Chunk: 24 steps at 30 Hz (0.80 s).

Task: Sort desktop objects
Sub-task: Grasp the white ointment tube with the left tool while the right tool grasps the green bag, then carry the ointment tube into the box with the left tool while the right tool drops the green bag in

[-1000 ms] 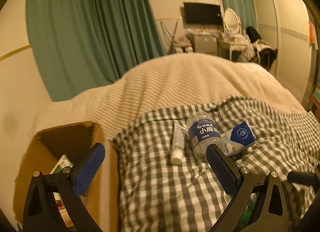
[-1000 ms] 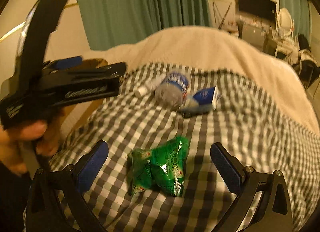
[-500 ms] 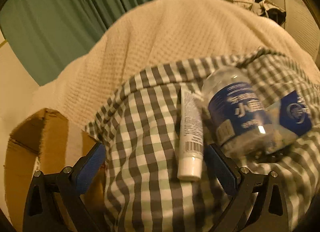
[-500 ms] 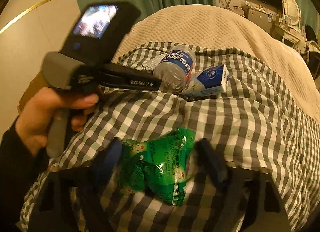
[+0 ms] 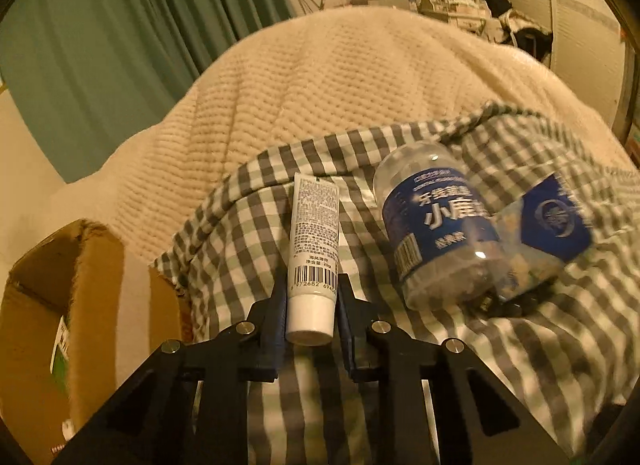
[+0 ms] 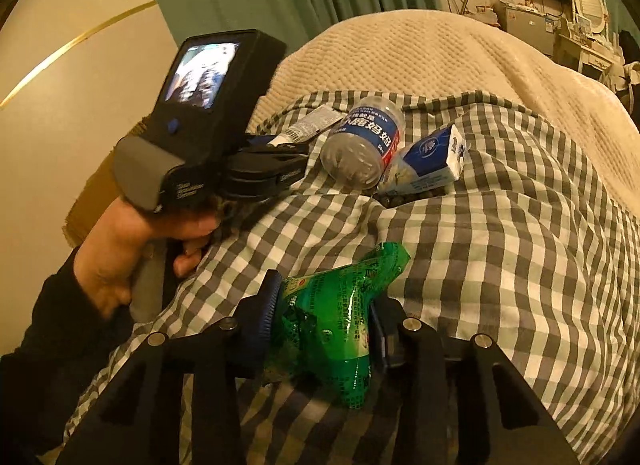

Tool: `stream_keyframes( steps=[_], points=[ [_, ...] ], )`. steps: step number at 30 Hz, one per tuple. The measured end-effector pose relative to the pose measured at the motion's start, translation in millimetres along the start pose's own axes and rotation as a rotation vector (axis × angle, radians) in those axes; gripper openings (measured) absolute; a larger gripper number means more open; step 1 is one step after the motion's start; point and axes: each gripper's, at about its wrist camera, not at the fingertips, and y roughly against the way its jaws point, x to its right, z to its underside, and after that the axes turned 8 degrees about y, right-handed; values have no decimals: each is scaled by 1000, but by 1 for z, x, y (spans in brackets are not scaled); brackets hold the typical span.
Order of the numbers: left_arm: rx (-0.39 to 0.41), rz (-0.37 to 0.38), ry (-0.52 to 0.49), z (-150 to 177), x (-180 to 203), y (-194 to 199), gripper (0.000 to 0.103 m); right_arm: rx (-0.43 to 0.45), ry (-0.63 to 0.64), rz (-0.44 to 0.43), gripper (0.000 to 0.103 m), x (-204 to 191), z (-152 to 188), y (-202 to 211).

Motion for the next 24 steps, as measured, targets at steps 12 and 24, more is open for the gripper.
stream_keyframes(
  steps=[12, 24],
  points=[
    [146, 107, 111, 28, -23, 96, 22, 191, 30, 143, 38, -13, -2, 52],
    [316, 151, 166, 40, -39, 194, 22, 375, 83, 275, 38, -57, -9, 119]
  ],
)
